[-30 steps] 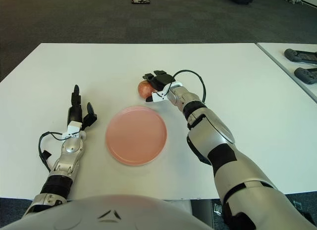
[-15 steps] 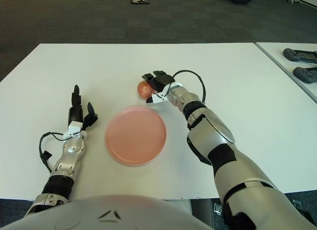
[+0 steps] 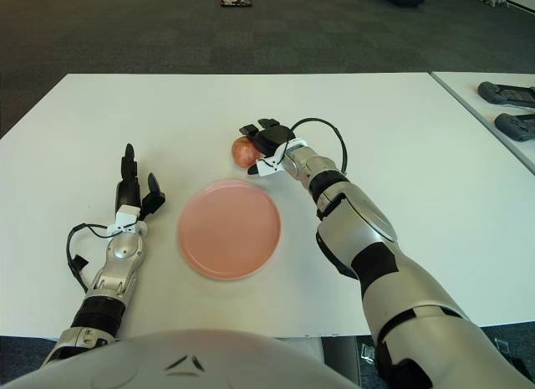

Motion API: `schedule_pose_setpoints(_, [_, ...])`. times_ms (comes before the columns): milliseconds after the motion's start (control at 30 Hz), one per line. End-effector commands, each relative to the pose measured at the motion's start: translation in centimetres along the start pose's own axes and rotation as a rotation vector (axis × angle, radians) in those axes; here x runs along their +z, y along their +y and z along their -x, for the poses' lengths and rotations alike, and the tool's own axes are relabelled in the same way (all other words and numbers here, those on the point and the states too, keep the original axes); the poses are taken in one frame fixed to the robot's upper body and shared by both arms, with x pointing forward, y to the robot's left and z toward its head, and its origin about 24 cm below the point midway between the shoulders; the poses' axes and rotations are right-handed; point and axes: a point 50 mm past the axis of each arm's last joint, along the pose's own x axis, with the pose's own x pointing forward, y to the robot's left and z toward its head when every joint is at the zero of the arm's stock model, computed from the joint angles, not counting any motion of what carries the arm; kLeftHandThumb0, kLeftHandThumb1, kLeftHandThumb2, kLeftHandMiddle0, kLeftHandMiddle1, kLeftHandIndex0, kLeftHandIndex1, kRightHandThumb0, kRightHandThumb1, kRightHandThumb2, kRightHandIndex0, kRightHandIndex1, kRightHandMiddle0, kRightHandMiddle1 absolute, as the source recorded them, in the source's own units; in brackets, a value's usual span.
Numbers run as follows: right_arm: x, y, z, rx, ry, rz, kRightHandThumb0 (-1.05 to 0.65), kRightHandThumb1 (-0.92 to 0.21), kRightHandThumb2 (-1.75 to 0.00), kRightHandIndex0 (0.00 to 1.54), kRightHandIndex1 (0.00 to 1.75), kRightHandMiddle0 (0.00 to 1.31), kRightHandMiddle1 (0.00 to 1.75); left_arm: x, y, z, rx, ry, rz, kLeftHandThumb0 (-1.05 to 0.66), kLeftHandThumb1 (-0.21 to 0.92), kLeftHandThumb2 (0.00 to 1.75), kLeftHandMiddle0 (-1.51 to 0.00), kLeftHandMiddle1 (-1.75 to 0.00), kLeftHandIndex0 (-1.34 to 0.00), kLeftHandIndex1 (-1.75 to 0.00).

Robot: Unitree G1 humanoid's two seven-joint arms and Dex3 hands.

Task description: Put the apple into the plate.

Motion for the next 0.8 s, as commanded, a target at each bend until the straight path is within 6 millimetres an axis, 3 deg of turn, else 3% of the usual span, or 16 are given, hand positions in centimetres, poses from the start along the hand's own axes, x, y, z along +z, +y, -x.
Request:
schedule_pose_setpoints(0, [0.16,1.03,0.19,0.057,-0.015,0.033,-0.73,-0.92,-0.36,0.14,0.03,0.0,0.37,0.18,-0.12,-0.21,-0.001,-0.007,-0.013,-0.9,0.92,1.0,0.0,0.0,0.0,-0.03])
schedule_pose_setpoints(767, [-0.14,1.47,0.42,0.081,-0.007,0.049,-0.68,-0.92,-0.36,0.29,0.09,0.0,0.54,0.38,-0.37,-0.28,0.007,-0.012,-0.003,-0.92,0.92,1.0,0.0,0.0,0.0,-0.04])
